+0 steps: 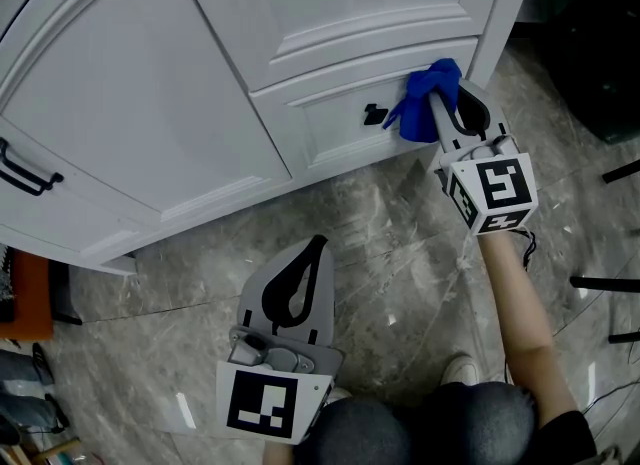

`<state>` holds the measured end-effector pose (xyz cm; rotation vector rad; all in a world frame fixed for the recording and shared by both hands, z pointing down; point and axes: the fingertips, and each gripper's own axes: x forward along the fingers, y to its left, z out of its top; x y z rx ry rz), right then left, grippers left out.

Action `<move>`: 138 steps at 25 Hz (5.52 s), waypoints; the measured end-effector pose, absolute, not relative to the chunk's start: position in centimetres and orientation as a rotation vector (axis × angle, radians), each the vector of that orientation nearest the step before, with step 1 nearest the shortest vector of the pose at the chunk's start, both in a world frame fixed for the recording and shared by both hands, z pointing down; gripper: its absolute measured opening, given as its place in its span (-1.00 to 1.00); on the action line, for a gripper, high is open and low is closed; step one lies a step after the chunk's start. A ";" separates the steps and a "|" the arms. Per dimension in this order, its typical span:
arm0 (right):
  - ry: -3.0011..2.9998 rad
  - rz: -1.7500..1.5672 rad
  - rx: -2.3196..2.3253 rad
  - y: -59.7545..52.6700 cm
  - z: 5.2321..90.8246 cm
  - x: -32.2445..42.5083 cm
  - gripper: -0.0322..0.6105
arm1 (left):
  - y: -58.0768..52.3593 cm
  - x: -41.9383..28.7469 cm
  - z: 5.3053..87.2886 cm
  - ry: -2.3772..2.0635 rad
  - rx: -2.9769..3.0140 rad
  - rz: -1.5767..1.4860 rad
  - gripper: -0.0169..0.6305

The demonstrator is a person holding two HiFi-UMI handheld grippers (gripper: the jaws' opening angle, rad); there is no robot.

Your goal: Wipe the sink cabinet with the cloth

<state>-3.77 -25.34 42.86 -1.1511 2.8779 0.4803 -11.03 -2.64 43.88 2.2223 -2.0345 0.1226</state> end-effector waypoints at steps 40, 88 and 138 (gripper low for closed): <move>2.782 0.390 -1.385 -28.7 42.8 1.9 -0.71 | -2.4 -10.1 43.2 -2.022 2.245 0.141 -0.93; 3.133 0.794 -0.601 -13.8 51.9 -18.1 -0.71 | -1.5 -11.6 43.5 -2.050 2.220 0.122 -0.94; 3.080 0.717 -0.844 -19.2 51.9 -12.3 -0.71 | -1.5 -10.8 43.0 -2.044 2.237 0.131 -0.94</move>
